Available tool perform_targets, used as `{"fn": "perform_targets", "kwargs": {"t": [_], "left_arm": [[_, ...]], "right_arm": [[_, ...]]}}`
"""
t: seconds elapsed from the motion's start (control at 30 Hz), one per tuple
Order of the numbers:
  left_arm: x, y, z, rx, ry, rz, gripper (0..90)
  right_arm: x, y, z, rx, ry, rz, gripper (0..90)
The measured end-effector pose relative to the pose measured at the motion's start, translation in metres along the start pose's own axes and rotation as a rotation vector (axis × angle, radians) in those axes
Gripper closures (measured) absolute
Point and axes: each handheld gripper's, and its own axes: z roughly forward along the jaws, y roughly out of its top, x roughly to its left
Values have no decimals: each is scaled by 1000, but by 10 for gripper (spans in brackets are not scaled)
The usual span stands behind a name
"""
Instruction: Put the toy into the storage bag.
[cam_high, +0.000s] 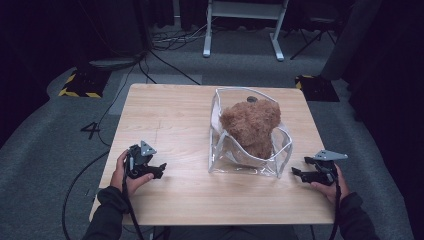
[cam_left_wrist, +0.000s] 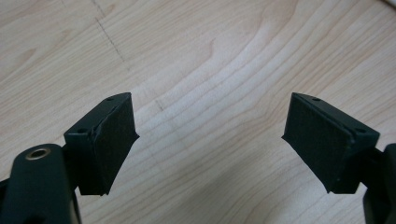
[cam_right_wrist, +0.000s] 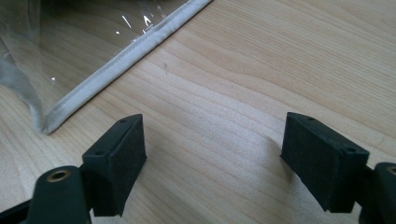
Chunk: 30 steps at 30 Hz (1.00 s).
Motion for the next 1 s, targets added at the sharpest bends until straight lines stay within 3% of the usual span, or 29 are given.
{"fn": "perform_targets", "kwargs": {"t": [0.77, 0.9, 1.0], "left_arm": [[-4, -38, 3, 2, -8, -21, 170], [-4, -46, 3, -8, -19, -45, 168], [-2, -55, 2, -42, -53, -98, 168]], "right_arm": [[0, 0, 0, 0, 0, 0, 216], [0, 0, 0, 0, 0, 0, 216], [0, 0, 0, 0, 0, 0, 216]]}}
